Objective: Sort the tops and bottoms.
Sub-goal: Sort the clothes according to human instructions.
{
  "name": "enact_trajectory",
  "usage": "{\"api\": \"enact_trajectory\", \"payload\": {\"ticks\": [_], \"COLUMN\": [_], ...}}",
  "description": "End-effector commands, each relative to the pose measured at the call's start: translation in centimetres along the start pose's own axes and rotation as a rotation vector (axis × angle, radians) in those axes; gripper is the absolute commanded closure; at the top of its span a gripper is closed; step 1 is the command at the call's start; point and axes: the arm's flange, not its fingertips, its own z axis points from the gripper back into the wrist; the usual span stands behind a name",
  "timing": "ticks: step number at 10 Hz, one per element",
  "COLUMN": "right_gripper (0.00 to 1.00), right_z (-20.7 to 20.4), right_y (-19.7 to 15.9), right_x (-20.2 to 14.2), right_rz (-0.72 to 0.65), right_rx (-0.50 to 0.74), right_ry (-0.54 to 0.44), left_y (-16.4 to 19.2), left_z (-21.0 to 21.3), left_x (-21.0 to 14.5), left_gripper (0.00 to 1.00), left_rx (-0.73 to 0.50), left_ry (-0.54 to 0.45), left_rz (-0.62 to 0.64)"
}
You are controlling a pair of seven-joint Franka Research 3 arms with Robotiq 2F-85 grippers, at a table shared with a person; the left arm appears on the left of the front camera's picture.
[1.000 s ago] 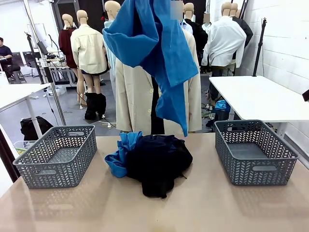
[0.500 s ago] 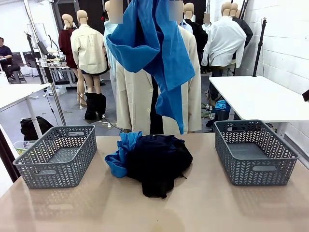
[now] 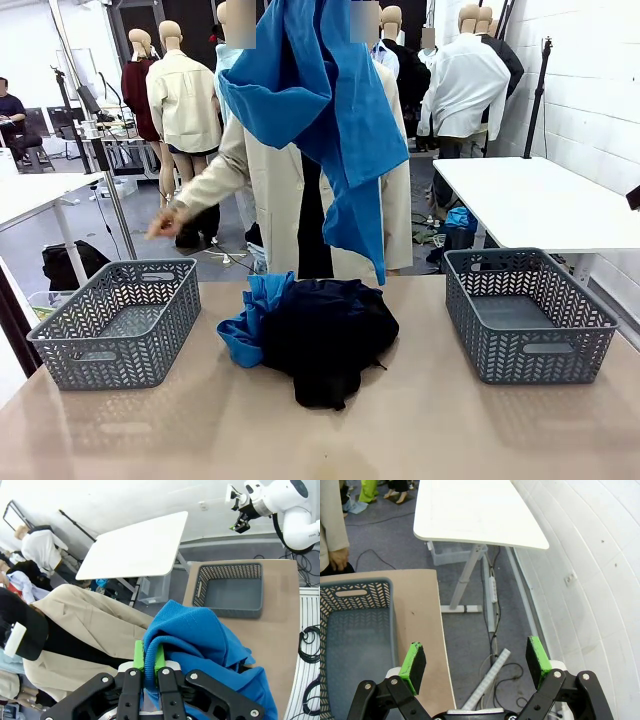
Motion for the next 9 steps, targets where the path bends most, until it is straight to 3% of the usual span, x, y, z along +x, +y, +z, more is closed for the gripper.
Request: {"api": "enact_trajectory", "payload": {"ticks": [1, 9], "right_gripper": [0.00, 0.00], "right_z": [-0.05, -0.05], "right_y": [0.14, 0.14], "right_x": [-0.03, -0.03], "right_rz": [0.018, 0.018], "right_rx": [-0.002, -0.002], "right_ry": [0.003, 0.003], "left_y": [0.30, 0.30], "left_z": [0.57, 0.57], "left_x": [0.20, 0.20], "left_gripper": [1.00, 1.00], "left_rx": [0.009, 0.009], "left_ry": [-0.011, -0.011], "left_rz": [-0.004, -0.004]}}
